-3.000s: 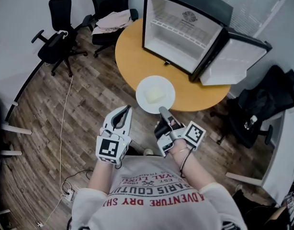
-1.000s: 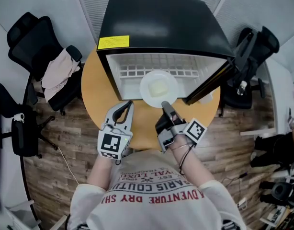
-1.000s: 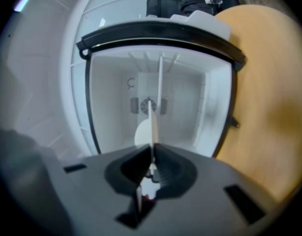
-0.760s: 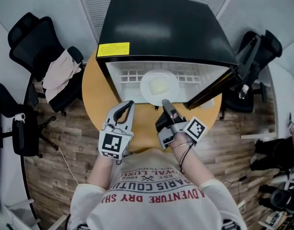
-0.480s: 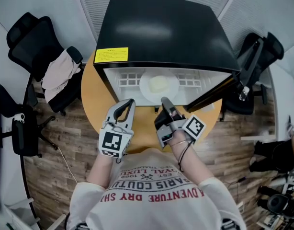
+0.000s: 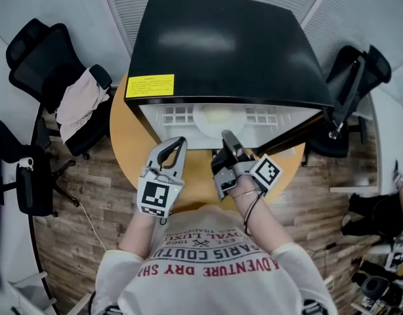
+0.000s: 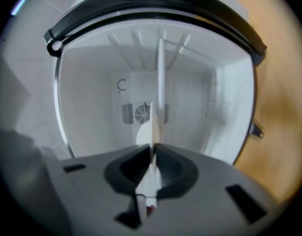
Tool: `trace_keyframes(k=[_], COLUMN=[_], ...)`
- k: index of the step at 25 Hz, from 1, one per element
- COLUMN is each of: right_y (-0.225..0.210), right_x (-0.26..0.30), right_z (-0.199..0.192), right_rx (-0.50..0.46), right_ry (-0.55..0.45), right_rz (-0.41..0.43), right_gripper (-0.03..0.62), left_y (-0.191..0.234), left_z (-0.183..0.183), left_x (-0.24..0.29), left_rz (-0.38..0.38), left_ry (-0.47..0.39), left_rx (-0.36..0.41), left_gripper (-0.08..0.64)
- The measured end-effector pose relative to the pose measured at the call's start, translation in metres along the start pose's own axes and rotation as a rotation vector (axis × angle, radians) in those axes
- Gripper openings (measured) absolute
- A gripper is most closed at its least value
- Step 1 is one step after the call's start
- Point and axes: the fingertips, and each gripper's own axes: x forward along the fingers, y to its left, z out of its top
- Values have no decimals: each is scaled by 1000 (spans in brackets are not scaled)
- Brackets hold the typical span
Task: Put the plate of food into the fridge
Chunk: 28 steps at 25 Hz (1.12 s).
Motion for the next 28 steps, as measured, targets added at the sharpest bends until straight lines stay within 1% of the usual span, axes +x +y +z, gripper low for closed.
trace_keyframes(k=[2,4,6,8,12,15,19,26,28], right_y=[1,0,-4,-8,-14,-15,-14,-12,-9], right_x=[4,8,11,13,17,23,27,29,28], right_z=[1,1,2,3,5,6,7,7,6], right_rx=[-9,-39,-65,-66,-66,-62,-73,-131,-123], right_ry=[0,7,9,4,-1,-4,-1,13,13], right_rz=[3,-7,-29,-42,-49,-56,-58,-63,-57], right_gripper=[54,63,113,163,209,219,219,224,224], left_y=[1,2,2,2,2,4,6,10,10], left_z=[-1,-2,-2,-3,-6,-9,-11,-13,-13], left_x=[2,3,5,6,9,10,10,10,9], left_rz=[1,1,-1,-3,-4,0,1,11,13], left_ry=[1,1,2,5,11,17,24,29,29], left_rx=[-3,-7,-9,-8,-10,-26,-19,-18,-18], left_gripper=[32,32,32,32,32,32,32,32,32])
